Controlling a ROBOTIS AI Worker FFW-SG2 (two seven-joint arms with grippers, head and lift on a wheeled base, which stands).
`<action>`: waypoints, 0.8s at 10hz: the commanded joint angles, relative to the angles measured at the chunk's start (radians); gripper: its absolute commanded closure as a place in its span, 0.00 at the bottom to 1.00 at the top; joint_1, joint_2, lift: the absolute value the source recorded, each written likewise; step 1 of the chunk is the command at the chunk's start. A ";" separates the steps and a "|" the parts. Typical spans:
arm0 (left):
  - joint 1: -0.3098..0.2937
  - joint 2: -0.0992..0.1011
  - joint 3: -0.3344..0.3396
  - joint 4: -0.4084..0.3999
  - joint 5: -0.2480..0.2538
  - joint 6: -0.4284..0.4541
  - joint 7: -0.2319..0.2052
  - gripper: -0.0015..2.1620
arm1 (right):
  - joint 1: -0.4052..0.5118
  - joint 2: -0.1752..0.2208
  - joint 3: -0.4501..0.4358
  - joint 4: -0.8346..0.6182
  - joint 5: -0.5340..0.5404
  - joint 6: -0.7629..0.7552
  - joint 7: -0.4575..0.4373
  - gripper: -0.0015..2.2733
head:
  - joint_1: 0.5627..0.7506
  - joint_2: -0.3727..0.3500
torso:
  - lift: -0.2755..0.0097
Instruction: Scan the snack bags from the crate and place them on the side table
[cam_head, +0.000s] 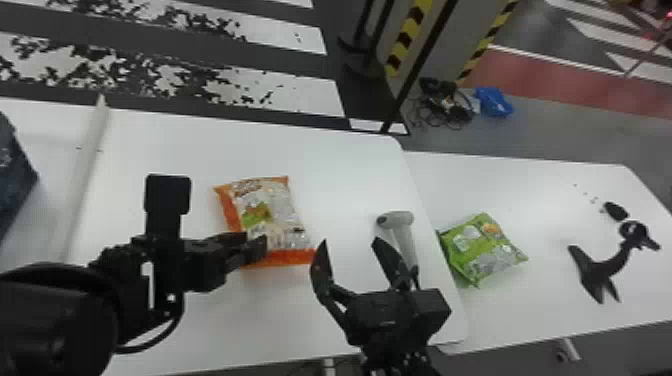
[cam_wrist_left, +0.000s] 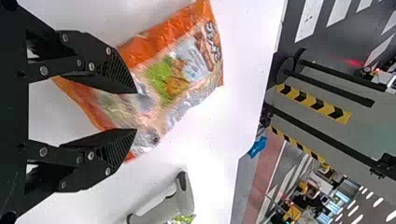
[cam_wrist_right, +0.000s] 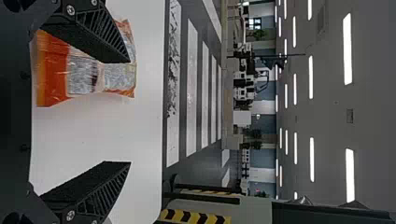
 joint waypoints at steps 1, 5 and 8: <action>-0.009 0.001 0.004 0.007 -0.012 -0.014 0.000 0.01 | -0.003 0.000 -0.002 0.005 -0.002 0.000 0.000 0.05 | 0.70 0.04 | 0.68; 0.109 0.036 0.021 -0.184 -0.201 -0.131 0.014 0.01 | -0.022 0.000 -0.003 0.018 -0.009 0.006 0.000 0.05 | 0.70 0.08 | 0.68; 0.210 0.096 0.122 -0.302 -0.251 -0.229 0.040 0.01 | -0.047 -0.002 0.003 0.038 -0.018 0.009 0.002 0.05 | 0.70 0.21 | 0.68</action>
